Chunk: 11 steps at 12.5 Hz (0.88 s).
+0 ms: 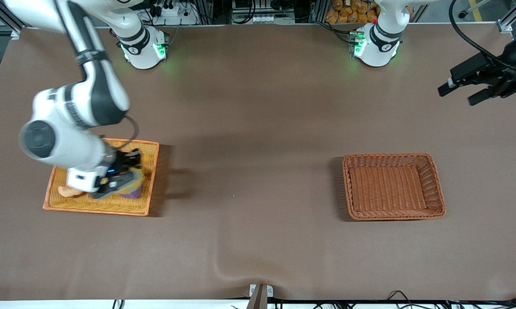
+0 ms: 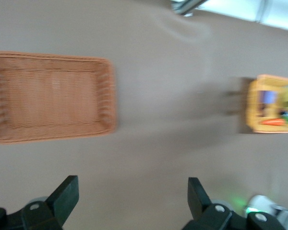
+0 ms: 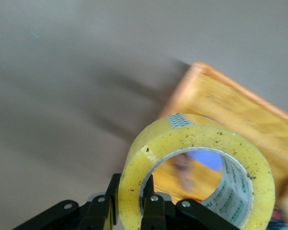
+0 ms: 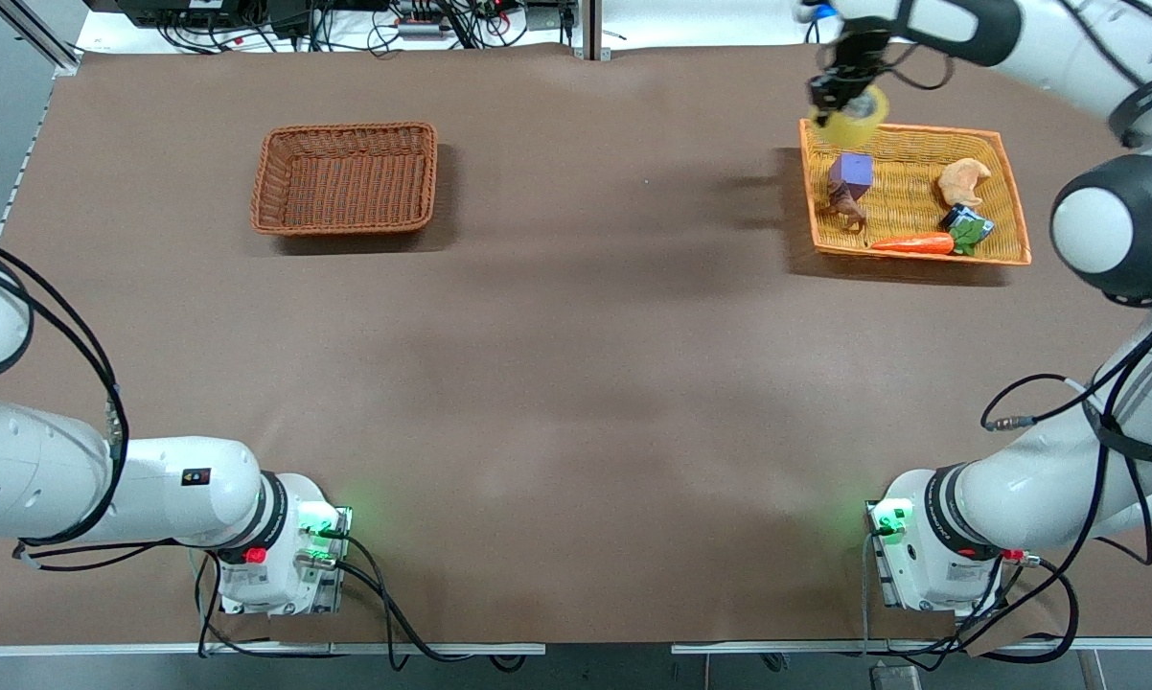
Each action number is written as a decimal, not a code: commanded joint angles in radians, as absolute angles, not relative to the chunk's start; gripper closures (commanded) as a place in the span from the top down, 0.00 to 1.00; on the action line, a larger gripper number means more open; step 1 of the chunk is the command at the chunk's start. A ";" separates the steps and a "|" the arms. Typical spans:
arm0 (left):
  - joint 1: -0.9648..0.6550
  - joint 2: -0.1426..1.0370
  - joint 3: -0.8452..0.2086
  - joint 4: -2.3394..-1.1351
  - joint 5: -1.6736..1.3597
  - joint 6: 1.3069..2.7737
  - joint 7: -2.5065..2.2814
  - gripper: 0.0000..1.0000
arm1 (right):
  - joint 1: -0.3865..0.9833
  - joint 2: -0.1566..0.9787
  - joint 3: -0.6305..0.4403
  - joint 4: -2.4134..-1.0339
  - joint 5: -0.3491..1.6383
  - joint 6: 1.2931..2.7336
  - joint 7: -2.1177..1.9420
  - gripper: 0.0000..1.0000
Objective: Transfer tape with both arms
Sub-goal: 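Lift the tape with the right gripper while the left gripper approaches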
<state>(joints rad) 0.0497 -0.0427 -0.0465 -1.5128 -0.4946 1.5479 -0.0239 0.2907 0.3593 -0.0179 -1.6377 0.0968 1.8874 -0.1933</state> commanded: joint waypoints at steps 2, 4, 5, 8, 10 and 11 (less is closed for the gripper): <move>0.096 -0.052 0.020 -1.401 -0.699 1.574 -0.063 1.00 | 0.559 0.441 -0.031 -1.606 0.097 2.032 0.331 0.00; 0.081 -0.049 0.017 -1.402 -0.697 1.575 -0.072 1.00 | 0.668 0.573 -0.029 -1.497 0.112 2.162 0.559 0.00; 0.066 -0.032 -0.033 -1.402 -0.658 1.589 -0.078 1.00 | 0.693 0.647 -0.025 -1.421 0.112 2.166 0.580 0.00; 0.046 0.075 -0.190 -1.401 -0.419 1.620 -0.217 1.00 | 0.804 0.910 -0.020 -1.196 0.112 2.254 0.743 0.00; 0.023 0.167 -0.222 -1.399 -0.397 1.640 -0.299 1.00 | 0.815 1.003 -0.020 -1.125 0.112 2.290 0.775 0.00; -0.003 0.201 -0.222 -1.399 -0.391 1.658 -0.331 1.00 | 0.821 1.023 -0.018 -1.124 0.112 2.331 0.776 0.00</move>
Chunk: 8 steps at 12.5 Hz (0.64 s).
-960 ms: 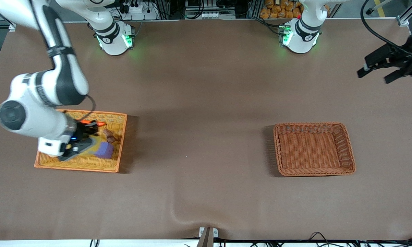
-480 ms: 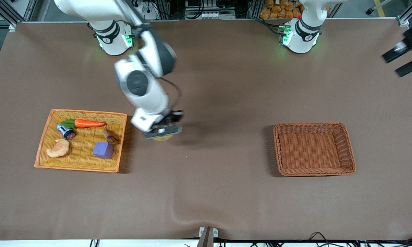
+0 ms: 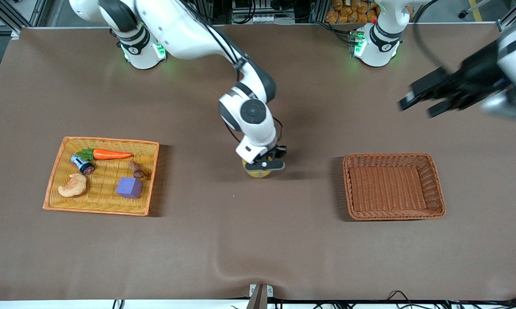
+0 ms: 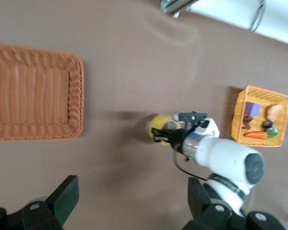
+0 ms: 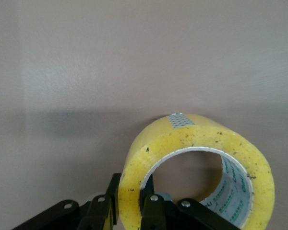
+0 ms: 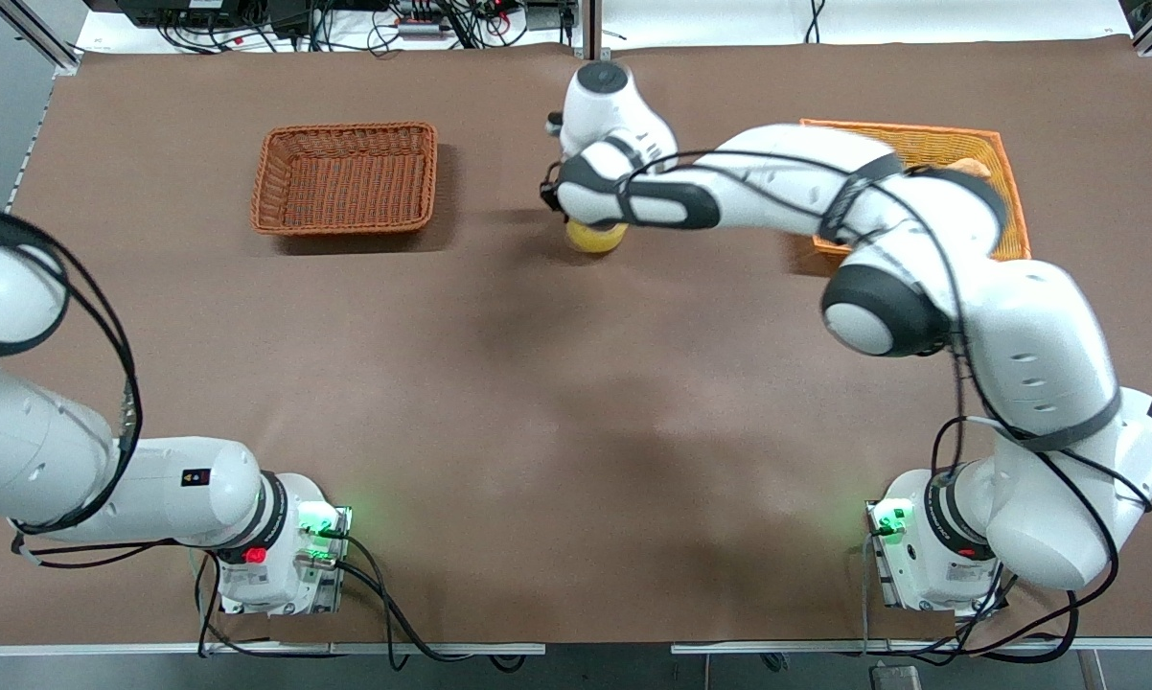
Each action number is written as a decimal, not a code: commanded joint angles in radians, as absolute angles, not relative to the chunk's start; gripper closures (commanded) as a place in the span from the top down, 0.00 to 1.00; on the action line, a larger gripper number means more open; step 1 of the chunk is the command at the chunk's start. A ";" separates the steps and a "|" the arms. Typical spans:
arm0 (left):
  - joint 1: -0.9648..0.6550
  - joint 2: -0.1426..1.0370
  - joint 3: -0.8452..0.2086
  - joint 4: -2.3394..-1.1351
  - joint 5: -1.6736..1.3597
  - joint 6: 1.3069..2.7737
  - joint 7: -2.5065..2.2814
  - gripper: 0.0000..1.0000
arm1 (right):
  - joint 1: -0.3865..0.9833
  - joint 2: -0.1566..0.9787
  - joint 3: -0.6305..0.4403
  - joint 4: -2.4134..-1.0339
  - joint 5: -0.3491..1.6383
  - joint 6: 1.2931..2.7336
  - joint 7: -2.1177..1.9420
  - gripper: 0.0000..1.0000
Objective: Transfer tape with both arms
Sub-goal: 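Lift the tape with the right gripper while the left gripper approaches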
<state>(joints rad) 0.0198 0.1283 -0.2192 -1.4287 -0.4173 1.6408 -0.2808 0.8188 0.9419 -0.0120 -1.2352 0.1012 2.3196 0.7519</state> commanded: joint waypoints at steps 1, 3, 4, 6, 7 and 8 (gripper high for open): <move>-0.014 0.227 -0.222 -1.399 -0.388 1.686 -0.380 1.00 | 0.834 1.032 -0.018 -1.124 0.110 2.345 0.776 0.00; -0.026 0.297 -0.222 -1.399 -0.391 1.759 -0.411 1.00 | 0.833 1.025 -0.020 -1.131 0.103 2.324 0.779 0.77; -0.043 0.328 -0.222 -1.401 -0.390 1.807 -0.441 1.00 | 0.831 1.006 -0.023 -1.134 0.101 2.321 0.775 1.00; -0.098 0.394 -0.218 -1.401 -0.361 1.883 -0.561 1.00 | 0.802 0.973 -0.023 -1.144 0.104 2.289 0.764 1.00; -0.124 0.423 -0.218 -1.401 -0.307 1.908 -0.586 1.00 | 0.775 0.936 -0.023 -1.144 0.106 2.229 0.723 1.00; -0.149 0.463 -0.216 -1.401 -0.278 1.925 -0.615 1.00 | 0.738 0.895 -0.021 -1.144 0.110 2.138 0.653 1.00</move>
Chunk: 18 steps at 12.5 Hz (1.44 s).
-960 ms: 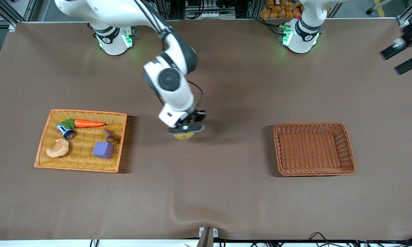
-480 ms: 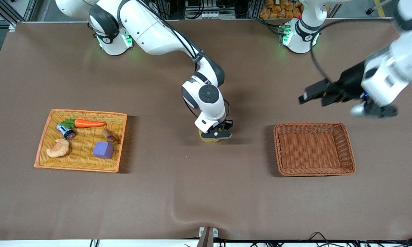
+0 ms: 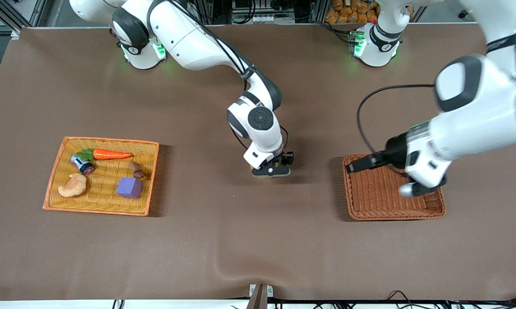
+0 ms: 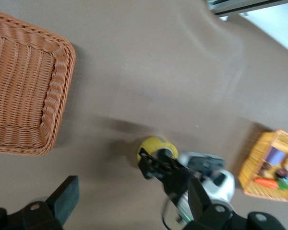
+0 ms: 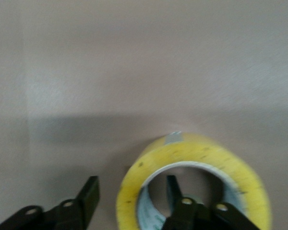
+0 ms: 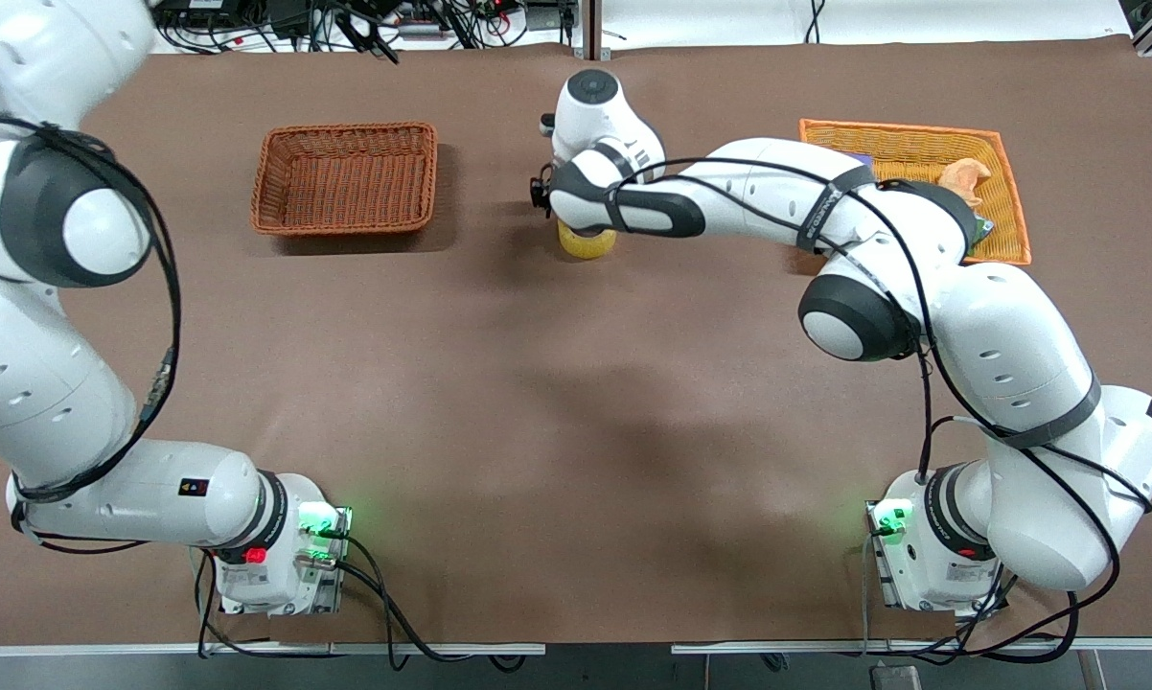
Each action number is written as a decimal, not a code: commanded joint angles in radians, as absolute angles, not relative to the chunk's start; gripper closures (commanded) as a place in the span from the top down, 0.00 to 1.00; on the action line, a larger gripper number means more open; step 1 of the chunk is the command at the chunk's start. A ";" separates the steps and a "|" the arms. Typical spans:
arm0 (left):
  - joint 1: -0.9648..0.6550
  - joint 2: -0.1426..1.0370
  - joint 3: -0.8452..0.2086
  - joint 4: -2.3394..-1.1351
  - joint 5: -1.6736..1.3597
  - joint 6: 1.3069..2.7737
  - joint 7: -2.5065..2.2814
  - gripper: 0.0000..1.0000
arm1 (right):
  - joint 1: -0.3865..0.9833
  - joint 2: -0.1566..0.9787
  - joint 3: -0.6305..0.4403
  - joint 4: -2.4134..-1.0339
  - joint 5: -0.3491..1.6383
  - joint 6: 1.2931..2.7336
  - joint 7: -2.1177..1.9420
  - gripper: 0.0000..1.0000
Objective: Transfer tape with both arms
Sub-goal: 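Grasp the tape rim with the left gripper while the right gripper holds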
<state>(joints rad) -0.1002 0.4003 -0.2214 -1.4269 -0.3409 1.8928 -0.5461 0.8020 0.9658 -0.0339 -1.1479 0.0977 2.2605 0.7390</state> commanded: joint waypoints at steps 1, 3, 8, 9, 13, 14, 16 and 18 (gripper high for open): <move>-0.179 0.488 -0.213 -1.401 -0.247 1.956 -0.644 1.00 | 0.707 0.844 -0.021 -1.144 0.113 2.032 0.574 1.00; -0.242 0.527 -0.215 -1.402 -0.166 1.967 -0.698 1.00 | 0.666 0.737 -0.025 -1.161 0.107 1.875 0.528 1.00; -0.371 0.661 -0.210 -1.399 0.007 2.101 -0.909 1.00 | 0.514 0.354 -0.035 -1.637 0.041 2.038 0.427 1.00; -0.403 0.681 -0.210 -1.399 0.023 2.123 -0.938 1.00 | 0.468 0.292 -0.035 -1.708 0.040 2.052 0.378 1.00; -0.494 0.747 -0.207 -1.401 0.070 2.206 -1.008 1.00 | 0.290 0.134 -0.037 -1.753 0.040 1.925 0.222 1.00; -0.512 0.758 -0.207 -1.401 0.090 2.210 -1.031 1.00 | 0.247 0.097 -0.037 -1.753 0.038 1.911 0.229 1.00; -0.534 0.779 -0.207 -1.402 0.106 2.210 -1.045 1.00 | 0.157 0.048 -0.035 -1.741 0.038 1.847 0.207 1.00; -0.557 0.802 -0.207 -1.411 0.107 2.210 -1.046 1.00 | 0.117 0.041 -0.037 -1.677 0.035 1.717 0.125 1.00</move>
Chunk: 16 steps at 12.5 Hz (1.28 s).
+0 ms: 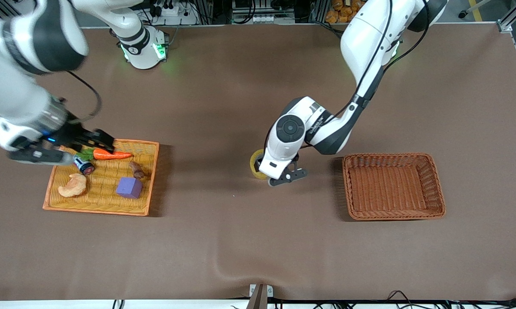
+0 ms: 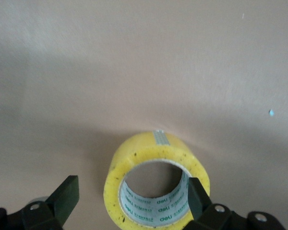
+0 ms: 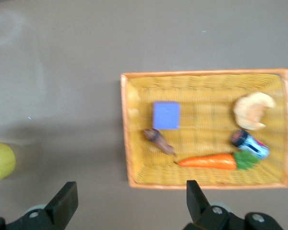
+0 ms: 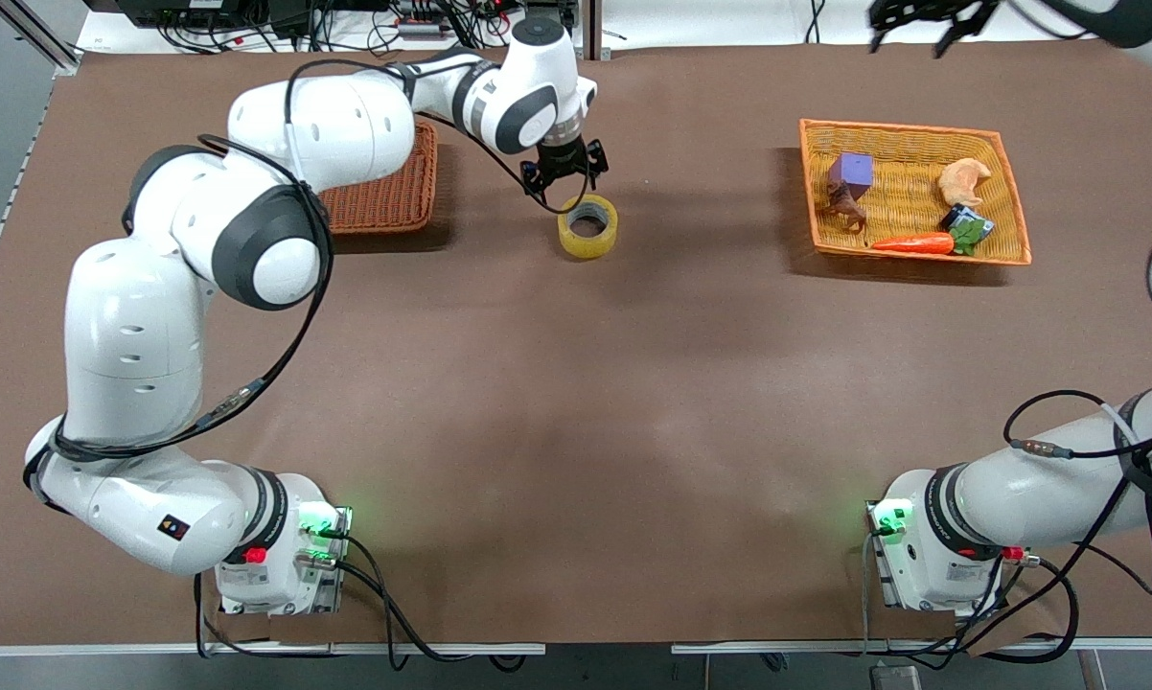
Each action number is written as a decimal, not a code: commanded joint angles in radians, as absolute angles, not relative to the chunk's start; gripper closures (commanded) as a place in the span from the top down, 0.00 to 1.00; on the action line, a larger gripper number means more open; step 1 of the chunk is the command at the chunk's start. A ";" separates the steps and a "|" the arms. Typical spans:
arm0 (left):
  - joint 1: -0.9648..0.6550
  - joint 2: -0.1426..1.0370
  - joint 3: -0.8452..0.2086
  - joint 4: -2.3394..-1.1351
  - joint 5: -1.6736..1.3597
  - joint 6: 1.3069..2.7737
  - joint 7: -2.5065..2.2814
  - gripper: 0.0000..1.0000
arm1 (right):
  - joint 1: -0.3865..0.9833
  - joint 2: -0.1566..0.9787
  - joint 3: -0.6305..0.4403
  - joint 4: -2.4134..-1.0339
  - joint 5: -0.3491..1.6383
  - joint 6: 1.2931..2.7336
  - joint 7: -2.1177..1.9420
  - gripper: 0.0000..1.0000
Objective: Transfer tape with both arms
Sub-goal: 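Grasp the tape rim with the left gripper while the right gripper holds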
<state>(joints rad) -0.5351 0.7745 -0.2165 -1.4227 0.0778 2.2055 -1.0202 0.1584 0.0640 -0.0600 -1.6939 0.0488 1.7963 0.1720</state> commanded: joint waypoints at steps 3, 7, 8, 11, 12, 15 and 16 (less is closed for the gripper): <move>-0.561 0.815 -0.207 -1.420 0.109 2.198 -1.043 1.00 | 0.051 0.046 -0.037 -1.588 0.035 1.589 0.114 1.00; -0.571 0.825 -0.207 -1.445 0.107 2.148 -1.052 0.01 | -0.003 0.051 -0.035 -1.556 0.041 1.562 0.071 1.00; -0.569 0.824 -0.207 -1.445 0.109 2.143 -1.051 0.00 | -0.012 0.054 -0.035 -1.552 0.040 1.562 -0.034 1.00; -0.569 0.822 -0.207 -1.443 0.109 2.125 -1.046 0.00 | -0.034 0.051 -0.037 -1.552 0.011 1.562 -0.083 1.00; -0.560 0.810 -0.207 -1.437 0.110 2.097 -1.034 0.00 | -0.031 0.052 -0.034 -1.552 -0.036 1.562 -0.081 1.00; -0.543 0.732 -0.212 -1.431 0.101 2.005 -1.022 0.00 | -0.037 0.055 -0.035 -1.551 -0.060 1.562 -0.060 1.00; -0.538 0.685 -0.210 -1.431 0.097 1.961 -1.019 0.00 | -0.038 0.055 -0.035 -1.551 -0.060 1.562 -0.060 1.00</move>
